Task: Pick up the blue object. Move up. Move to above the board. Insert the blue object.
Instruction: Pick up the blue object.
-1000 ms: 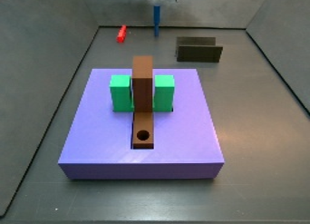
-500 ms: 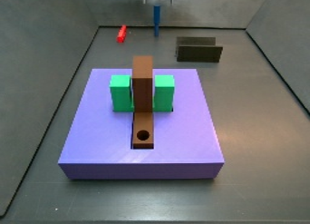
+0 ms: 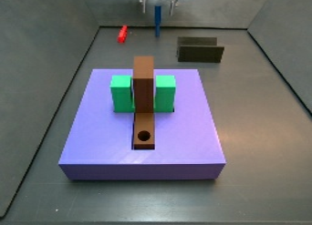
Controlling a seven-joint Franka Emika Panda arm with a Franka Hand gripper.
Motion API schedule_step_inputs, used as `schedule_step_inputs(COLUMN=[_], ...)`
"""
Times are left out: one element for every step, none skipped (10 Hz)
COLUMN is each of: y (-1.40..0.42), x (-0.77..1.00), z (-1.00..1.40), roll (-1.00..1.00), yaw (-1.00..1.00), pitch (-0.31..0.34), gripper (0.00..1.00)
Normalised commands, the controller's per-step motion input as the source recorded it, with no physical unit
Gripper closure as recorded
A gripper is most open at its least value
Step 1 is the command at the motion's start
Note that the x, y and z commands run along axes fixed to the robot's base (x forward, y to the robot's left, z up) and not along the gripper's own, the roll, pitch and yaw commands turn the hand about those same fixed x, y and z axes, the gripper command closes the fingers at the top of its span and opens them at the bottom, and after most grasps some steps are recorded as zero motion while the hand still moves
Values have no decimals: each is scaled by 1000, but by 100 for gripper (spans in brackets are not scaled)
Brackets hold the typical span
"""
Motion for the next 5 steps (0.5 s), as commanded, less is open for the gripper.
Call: schedule_step_inputs(y=[0, 0, 0, 0, 0], x=[0, 0, 0, 0, 0], z=[0, 0, 0, 0, 0], roll=[0, 0, 0, 0, 0], yaw=[0, 0, 0, 0, 0], pitch=[0, 0, 0, 0, 0], gripper=[0, 100, 100, 100, 100])
